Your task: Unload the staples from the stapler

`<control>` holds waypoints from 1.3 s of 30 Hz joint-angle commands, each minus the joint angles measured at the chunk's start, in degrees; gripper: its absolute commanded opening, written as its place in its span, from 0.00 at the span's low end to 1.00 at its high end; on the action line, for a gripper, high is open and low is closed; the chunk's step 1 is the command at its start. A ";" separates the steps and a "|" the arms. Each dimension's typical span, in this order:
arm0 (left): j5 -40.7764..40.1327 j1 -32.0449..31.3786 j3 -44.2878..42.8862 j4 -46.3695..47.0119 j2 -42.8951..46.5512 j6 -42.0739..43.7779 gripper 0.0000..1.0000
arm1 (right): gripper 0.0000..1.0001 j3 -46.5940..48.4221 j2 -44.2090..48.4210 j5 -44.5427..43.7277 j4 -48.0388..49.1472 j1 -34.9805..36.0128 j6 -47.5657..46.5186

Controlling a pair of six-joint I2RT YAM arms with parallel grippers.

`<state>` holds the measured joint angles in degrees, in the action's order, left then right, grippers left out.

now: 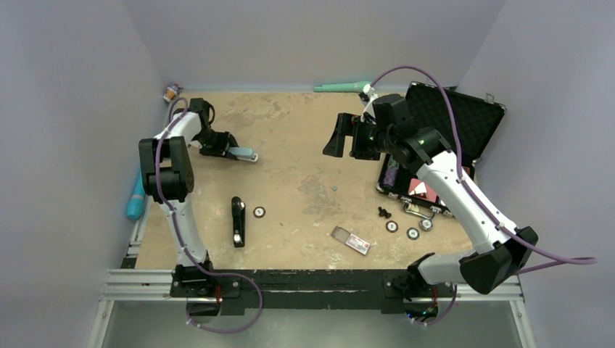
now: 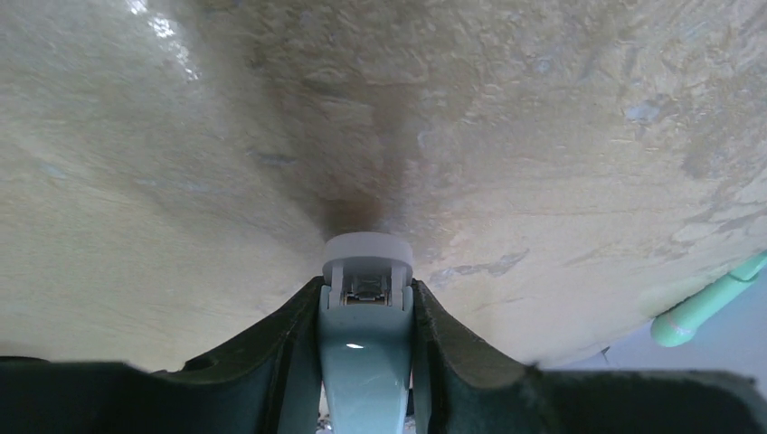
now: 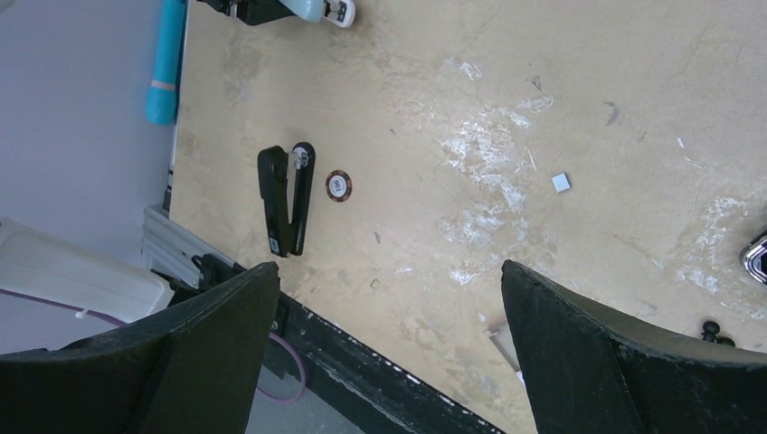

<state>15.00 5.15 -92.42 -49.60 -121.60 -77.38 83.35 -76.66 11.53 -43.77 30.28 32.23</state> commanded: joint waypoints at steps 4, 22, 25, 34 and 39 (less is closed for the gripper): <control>1.52 0.72 -3.22 -1.55 -1.52 0.56 0.77 | 0.98 3.12 0.96 0.64 0.02 -0.88 -2.61; -2.74 3.84 0.80 -5.02 12.93 14.52 0.91 | 0.98 -0.43 4.93 3.52 0.92 -1.20 -4.89; -3.73 3.91 1.65 -6.31 16.96 18.76 0.91 | 0.97 -1.39 6.14 4.01 1.13 -1.18 -4.89; -7.42 3.85 12.44 -7.76 31.34 30.00 0.90 | 0.97 -4.78 9.86 5.76 1.88 -1.19 -4.91; -6.54 2.05 18.65 -7.59 38.50 38.31 0.87 | 0.97 -6.84 11.36 7.20 2.86 -1.19 -4.48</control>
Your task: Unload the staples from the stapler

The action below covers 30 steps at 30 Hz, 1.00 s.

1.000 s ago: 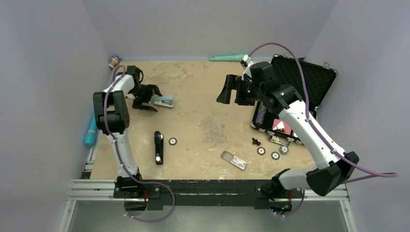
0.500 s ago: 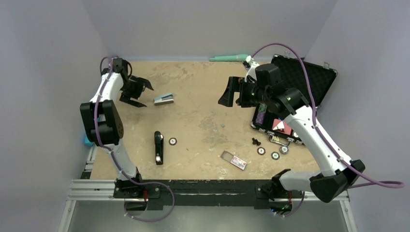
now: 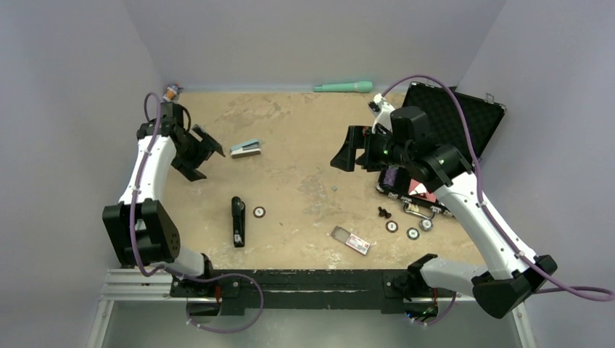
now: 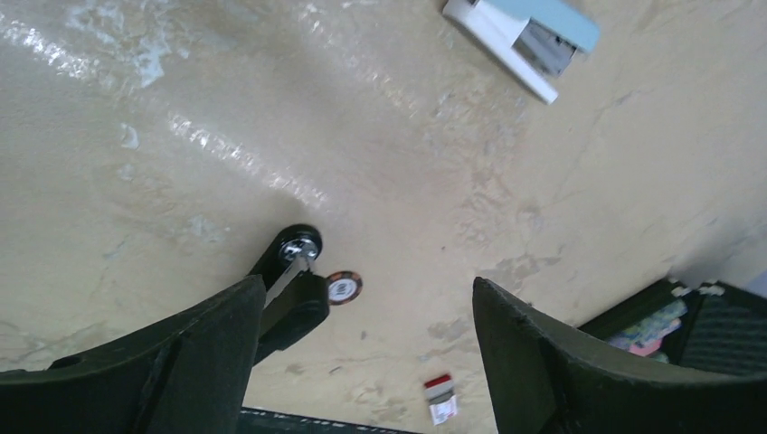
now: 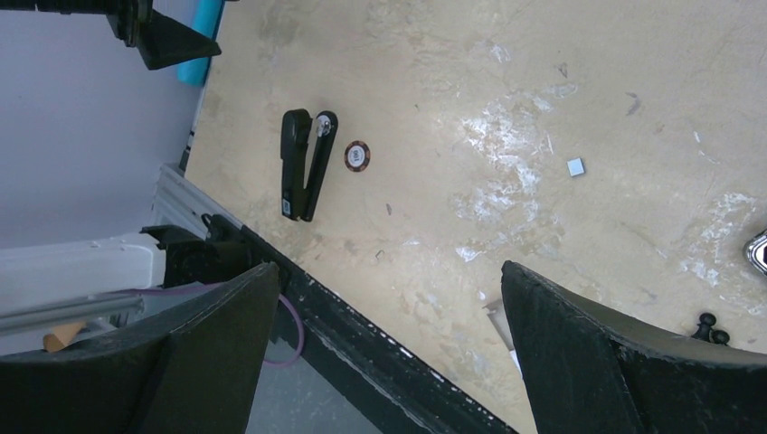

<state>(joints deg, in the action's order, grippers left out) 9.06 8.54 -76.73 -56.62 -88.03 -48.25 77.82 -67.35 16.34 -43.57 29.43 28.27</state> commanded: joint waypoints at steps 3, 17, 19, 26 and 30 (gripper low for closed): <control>-2.74 -5.49 3.98 -3.36 7.09 15.01 0.87 | 0.96 -2.98 2.69 3.17 3.87 -0.26 -0.11; -4.83 -16.25 18.05 0.54 9.73 17.96 0.84 | 0.95 -5.14 2.56 7.36 5.65 -0.31 1.38; -5.33 -17.00 18.53 0.40 8.66 17.70 0.81 | 0.94 -5.54 3.02 7.64 5.75 -0.34 1.79; -8.81 -20.73 16.56 -1.88 3.01 14.24 0.73 | 0.94 -8.17 5.56 8.85 6.71 -0.34 3.51; -9.56 -22.14 17.49 -0.94 1.79 10.47 0.70 | 0.94 -8.67 6.53 8.81 6.04 -0.33 3.64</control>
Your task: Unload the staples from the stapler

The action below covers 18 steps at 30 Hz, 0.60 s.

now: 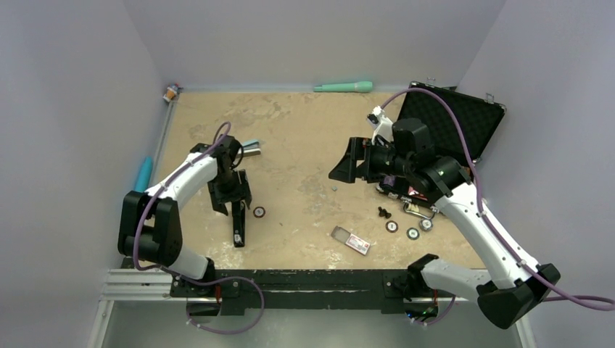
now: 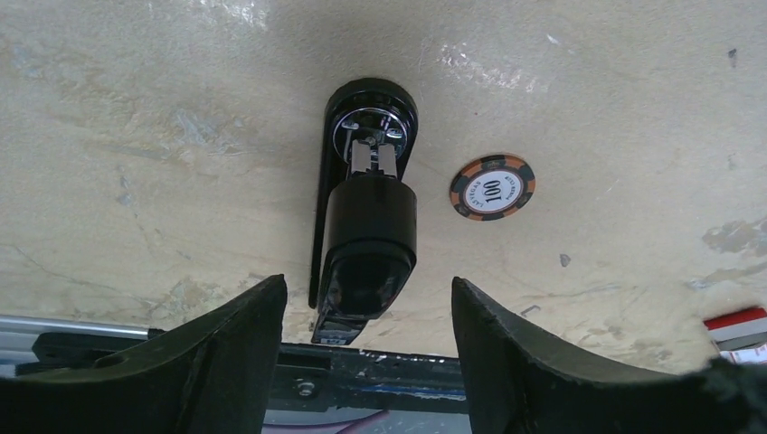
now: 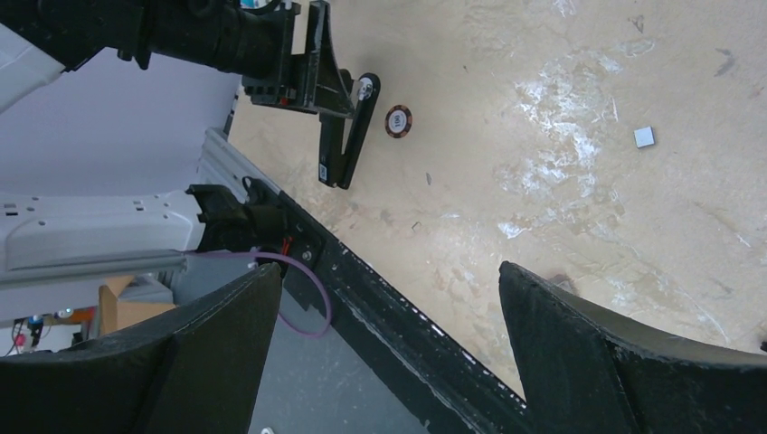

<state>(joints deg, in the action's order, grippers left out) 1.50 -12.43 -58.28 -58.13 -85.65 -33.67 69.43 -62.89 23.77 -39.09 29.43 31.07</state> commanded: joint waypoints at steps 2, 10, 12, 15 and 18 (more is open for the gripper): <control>-0.31 -1.26 0.06 2.01 -1.24 -5.41 0.68 | 0.94 -0.26 2.51 1.29 1.16 -0.34 0.75; -3.03 -1.37 1.87 3.68 -4.09 -6.39 0.49 | 0.94 -0.10 2.88 1.36 -0.10 -0.29 -0.49; -3.25 -1.37 2.63 4.04 -4.26 -6.76 0.48 | 0.94 0.12 2.63 1.40 -0.16 -0.31 -0.93; -3.25 -1.37 3.82 4.70 -4.19 -7.46 0.46 | 0.94 0.43 2.15 1.61 -0.28 -0.34 -1.46; -3.26 -1.37 4.31 5.04 -4.17 -7.53 0.32 | 0.94 0.67 1.71 1.93 -0.37 -0.34 -1.92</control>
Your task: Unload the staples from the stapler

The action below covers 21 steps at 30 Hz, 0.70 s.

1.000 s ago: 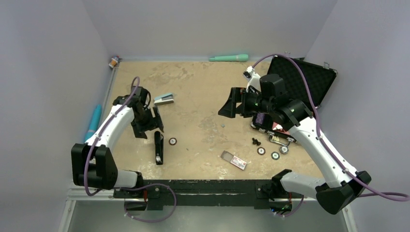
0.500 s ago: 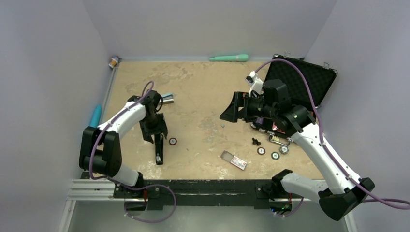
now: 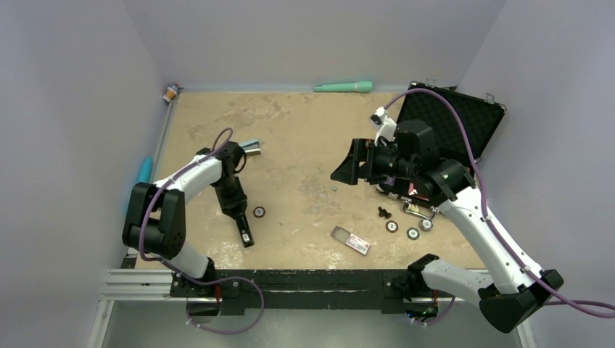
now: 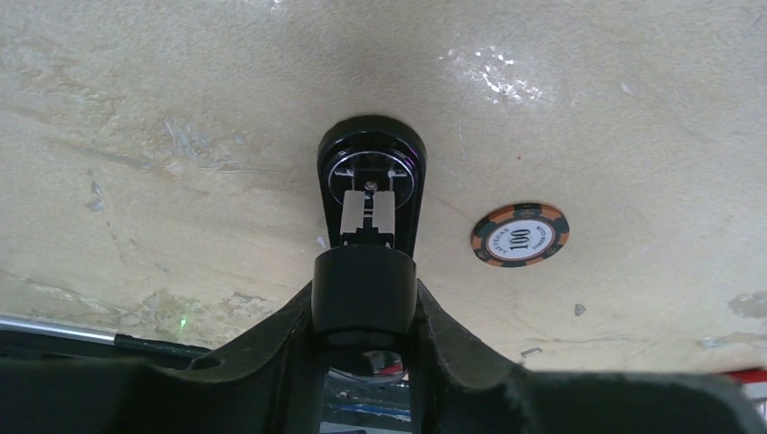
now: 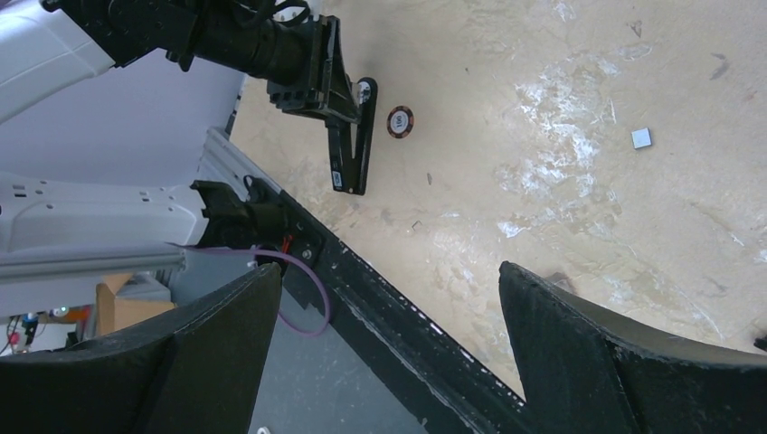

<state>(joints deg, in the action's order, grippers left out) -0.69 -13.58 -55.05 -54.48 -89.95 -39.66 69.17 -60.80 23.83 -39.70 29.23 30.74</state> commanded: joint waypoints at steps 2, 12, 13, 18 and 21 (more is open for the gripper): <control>-1.26 -0.27 1.00 1.38 -0.12 -1.33 0.21 | 0.94 0.88 -0.63 2.06 0.32 -0.09 -1.85; -1.22 -0.24 -5.31 -4.24 4.74 2.55 0.00 | 0.94 1.51 -0.90 2.36 0.37 -0.14 -2.17; -1.40 -0.22 -6.12 -4.95 6.08 3.20 0.00 | 0.94 1.68 -0.95 2.48 0.33 -0.13 -2.10; -0.33 -0.21 -10.43 -7.53 10.14 6.73 0.00 | 0.94 2.24 -0.61 3.01 0.78 -0.10 -1.45; -0.34 -0.21 -12.40 -9.12 12.41 7.65 0.00 | 0.94 2.24 -0.39 3.04 0.94 -0.13 -1.15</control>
<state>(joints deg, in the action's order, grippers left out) -1.50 -13.58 -63.11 -59.90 -81.76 -35.24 69.19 -61.91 25.32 -39.83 29.23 29.76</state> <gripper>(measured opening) 0.375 0.942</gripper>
